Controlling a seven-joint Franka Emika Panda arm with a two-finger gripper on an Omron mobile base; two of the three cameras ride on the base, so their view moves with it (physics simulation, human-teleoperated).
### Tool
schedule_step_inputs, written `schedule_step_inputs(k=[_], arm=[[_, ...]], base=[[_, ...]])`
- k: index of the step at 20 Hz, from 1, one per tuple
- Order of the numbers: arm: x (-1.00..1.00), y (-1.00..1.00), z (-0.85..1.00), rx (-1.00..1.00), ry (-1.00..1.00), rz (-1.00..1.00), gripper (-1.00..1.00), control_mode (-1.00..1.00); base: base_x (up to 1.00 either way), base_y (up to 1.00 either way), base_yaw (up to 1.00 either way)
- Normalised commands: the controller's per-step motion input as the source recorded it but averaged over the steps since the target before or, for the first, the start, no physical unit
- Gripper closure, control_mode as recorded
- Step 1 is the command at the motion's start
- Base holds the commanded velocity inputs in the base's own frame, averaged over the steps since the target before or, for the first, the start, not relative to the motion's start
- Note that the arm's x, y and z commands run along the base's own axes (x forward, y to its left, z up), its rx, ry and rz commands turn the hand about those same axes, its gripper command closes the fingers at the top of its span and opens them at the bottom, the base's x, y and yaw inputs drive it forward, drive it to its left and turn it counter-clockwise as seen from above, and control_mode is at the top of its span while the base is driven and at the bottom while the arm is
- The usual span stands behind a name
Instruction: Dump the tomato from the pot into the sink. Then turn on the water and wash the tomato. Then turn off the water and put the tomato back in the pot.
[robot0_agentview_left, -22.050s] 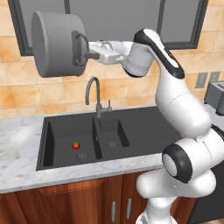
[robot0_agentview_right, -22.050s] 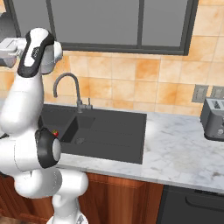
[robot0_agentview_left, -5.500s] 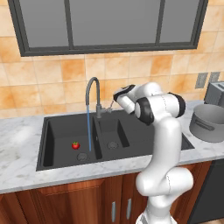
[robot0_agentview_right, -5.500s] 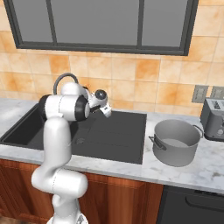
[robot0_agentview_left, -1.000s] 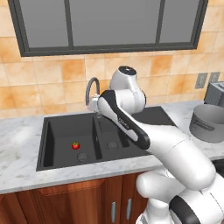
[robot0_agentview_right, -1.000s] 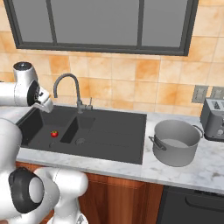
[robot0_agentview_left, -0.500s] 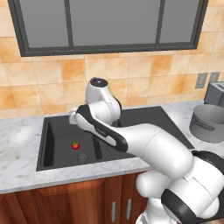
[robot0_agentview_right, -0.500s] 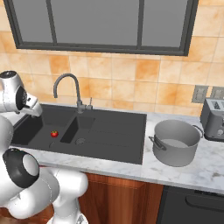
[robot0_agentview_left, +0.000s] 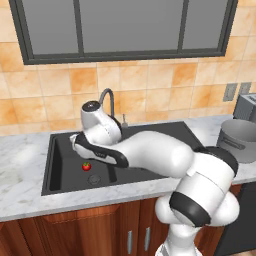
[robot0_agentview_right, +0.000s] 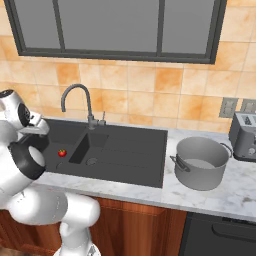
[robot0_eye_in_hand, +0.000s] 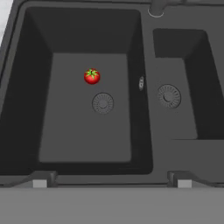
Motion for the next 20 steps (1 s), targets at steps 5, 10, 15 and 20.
schedule_step_inputs(k=[5, 10, 15, 20], arm=[[0.53, 0.00, -0.36, -0.02, 0.05, 0.00, -1.00, -1.00], [0.50, 0.00, -0.47, 0.00, 0.09, 0.00, -1.00, -1.00], [0.23, 0.09, -0.54, -0.02, 0.02, 0.01, -1.00, -1.00], [0.09, 0.12, -0.48, -0.03, 0.00, 0.03, -1.00, -1.00]], base=[[0.00, 0.00, 0.00], [0.00, 0.00, 0.00], [0.00, 0.00, 0.00], [0.00, 0.00, 0.00]])
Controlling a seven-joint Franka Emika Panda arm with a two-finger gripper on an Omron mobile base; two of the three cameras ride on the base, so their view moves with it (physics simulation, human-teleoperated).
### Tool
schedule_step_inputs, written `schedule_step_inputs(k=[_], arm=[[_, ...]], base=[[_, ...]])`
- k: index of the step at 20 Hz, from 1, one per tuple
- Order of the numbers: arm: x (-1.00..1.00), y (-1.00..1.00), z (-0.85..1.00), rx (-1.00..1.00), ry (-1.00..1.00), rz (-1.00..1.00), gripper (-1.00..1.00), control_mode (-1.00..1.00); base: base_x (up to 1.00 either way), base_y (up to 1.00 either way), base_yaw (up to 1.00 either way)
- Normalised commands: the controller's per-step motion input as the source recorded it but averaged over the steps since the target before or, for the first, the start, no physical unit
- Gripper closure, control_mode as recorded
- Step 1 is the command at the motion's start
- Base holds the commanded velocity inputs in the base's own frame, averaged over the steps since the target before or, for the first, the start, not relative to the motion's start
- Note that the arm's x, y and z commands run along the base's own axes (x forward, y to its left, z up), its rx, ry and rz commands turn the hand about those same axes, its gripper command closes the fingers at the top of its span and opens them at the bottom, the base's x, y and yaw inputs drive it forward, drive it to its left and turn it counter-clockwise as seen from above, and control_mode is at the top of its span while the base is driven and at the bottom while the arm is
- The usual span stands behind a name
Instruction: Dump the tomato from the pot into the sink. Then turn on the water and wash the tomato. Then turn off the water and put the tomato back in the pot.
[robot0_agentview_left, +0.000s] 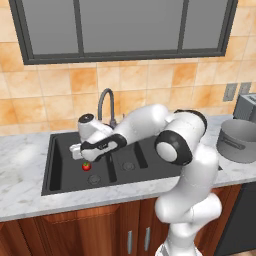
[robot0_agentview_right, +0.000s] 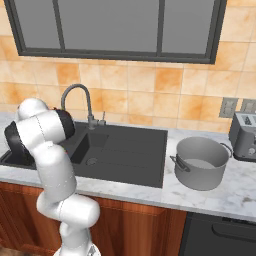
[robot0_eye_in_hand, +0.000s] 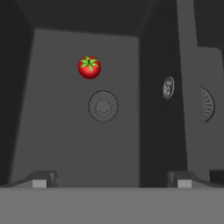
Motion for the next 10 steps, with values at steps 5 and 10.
schedule_step_inputs(k=[5, 10], arm=[[0.25, 0.07, -0.35, -0.01, 0.00, 0.01, -1.00, -1.00], [0.31, 0.11, -0.34, -0.01, 0.00, 0.00, -1.00, -1.00]], base=[[0.00, 0.00, 0.00], [0.00, 0.00, 0.00]])
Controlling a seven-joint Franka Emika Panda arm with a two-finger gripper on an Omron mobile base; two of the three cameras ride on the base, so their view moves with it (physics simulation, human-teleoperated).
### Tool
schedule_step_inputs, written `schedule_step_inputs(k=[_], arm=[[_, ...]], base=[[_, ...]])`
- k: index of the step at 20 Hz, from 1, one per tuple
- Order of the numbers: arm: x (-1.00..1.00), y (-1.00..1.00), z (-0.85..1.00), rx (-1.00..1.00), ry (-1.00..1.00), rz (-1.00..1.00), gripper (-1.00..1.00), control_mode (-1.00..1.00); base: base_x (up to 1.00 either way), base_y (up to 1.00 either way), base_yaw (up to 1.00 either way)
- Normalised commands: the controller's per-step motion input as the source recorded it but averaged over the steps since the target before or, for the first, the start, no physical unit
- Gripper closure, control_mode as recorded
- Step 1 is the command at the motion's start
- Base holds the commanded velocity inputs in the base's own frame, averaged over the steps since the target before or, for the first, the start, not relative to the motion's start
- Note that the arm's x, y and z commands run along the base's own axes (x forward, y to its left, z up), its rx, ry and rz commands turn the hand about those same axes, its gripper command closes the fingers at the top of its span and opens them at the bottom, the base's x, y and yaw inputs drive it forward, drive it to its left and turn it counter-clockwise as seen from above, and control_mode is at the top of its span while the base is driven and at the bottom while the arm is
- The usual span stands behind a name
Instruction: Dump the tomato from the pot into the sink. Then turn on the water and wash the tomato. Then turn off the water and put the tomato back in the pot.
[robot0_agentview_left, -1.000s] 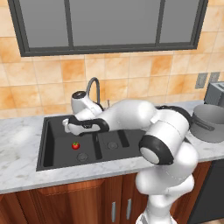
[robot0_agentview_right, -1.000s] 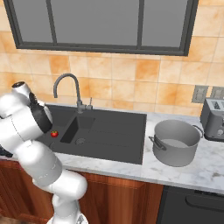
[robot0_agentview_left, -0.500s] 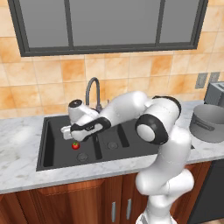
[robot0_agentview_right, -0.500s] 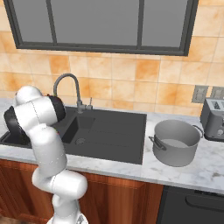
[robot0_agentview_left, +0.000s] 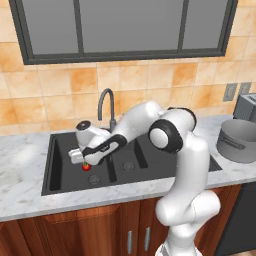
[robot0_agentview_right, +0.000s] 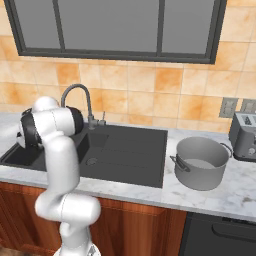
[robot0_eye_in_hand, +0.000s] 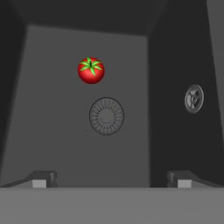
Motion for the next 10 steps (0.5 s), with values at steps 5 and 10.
schedule_step_inputs(k=[5, 10], arm=[[0.24, 0.08, -0.31, -0.03, 0.00, 0.00, -1.00, -1.00], [0.35, 0.00, -0.16, -0.01, 0.00, 0.00, -1.00, -1.00]], base=[[0.00, 0.00, 0.00], [0.00, 0.00, 0.00]])
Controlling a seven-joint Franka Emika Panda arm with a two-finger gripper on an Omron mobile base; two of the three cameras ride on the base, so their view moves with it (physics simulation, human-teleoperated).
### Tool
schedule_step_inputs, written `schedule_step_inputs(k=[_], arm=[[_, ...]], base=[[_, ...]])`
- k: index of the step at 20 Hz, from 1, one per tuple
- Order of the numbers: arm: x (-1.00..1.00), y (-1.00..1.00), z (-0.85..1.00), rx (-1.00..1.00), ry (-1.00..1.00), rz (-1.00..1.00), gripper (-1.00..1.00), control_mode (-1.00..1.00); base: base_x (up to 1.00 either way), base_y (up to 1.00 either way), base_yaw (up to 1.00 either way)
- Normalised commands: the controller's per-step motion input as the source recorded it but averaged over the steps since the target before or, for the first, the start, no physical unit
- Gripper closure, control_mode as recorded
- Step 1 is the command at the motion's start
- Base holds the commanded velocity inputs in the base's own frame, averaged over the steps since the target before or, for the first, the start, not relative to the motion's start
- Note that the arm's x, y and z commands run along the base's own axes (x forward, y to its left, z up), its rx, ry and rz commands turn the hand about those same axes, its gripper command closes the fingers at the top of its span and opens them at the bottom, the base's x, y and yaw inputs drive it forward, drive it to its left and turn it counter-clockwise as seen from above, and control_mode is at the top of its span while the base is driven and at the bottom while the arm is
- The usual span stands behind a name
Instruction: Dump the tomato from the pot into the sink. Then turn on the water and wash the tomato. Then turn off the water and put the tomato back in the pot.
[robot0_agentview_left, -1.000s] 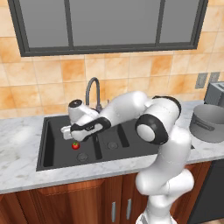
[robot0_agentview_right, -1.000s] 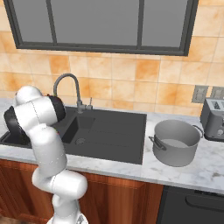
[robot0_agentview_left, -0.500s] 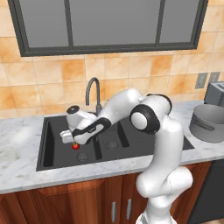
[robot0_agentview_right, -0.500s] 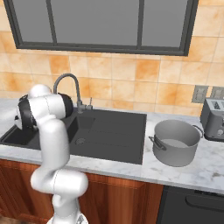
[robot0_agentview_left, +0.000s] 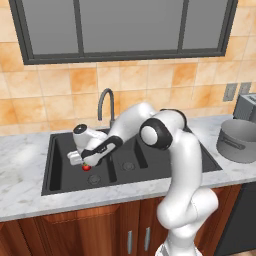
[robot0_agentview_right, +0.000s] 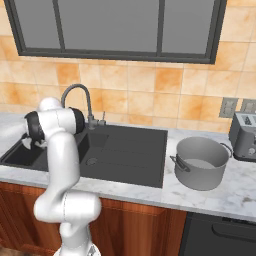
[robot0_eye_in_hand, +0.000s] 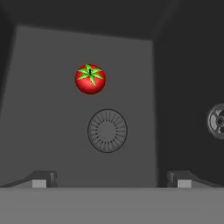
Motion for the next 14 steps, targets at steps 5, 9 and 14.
schedule_step_inputs(k=[5, 9, 14], arm=[[0.37, 0.00, -0.20, 0.00, 0.00, 0.00, -1.00, -1.00], [0.32, 0.00, -0.27, 0.00, 0.00, 0.00, -1.00, -1.00], [0.19, 0.05, -0.24, 0.00, 0.00, 0.00, -1.00, -1.00]], base=[[0.00, 0.00, 0.00], [0.00, 0.00, 0.00], [0.00, 0.00, 0.00]])
